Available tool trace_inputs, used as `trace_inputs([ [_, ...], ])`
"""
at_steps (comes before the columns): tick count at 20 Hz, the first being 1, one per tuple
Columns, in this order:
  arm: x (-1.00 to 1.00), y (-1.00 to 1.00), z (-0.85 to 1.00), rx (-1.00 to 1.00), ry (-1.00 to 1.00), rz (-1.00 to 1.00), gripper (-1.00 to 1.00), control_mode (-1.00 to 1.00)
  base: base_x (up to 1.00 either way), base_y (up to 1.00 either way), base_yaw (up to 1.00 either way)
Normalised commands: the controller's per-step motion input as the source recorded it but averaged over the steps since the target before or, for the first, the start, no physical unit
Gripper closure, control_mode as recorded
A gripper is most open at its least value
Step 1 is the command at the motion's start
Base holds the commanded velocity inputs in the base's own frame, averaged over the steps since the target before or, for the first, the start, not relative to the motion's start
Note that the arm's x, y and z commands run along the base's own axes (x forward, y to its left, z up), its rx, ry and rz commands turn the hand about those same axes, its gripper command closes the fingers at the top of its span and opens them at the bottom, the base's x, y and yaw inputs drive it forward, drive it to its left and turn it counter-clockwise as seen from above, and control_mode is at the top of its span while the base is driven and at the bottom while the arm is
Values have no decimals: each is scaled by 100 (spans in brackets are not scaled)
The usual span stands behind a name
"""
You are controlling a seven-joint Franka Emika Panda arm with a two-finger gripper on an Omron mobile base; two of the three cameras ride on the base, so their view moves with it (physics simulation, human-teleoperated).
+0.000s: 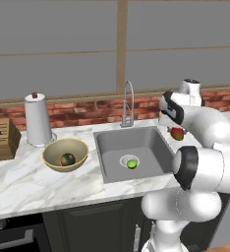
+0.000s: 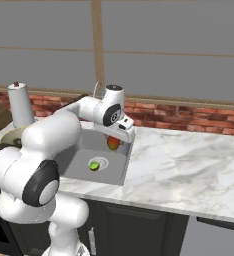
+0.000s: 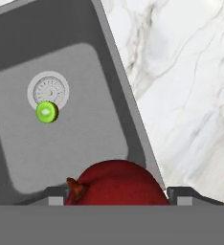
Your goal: There is a mixed pile of frozen fruits and vegetables on the counter. Locate all the frozen vegetables and place the items in a bowl on the counter. Take all the frozen fruits and defrost them in a running sink.
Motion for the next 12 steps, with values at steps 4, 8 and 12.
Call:
trace_inputs([
  [4,40,96,-4,-23,7,0,100,-100,0,0,0],
  [8,46,62,-2,-8,0,-9,100,-100,0,0,0],
  [12,20,26,-31,8,0,-3,100,-100,0,0,0],
])
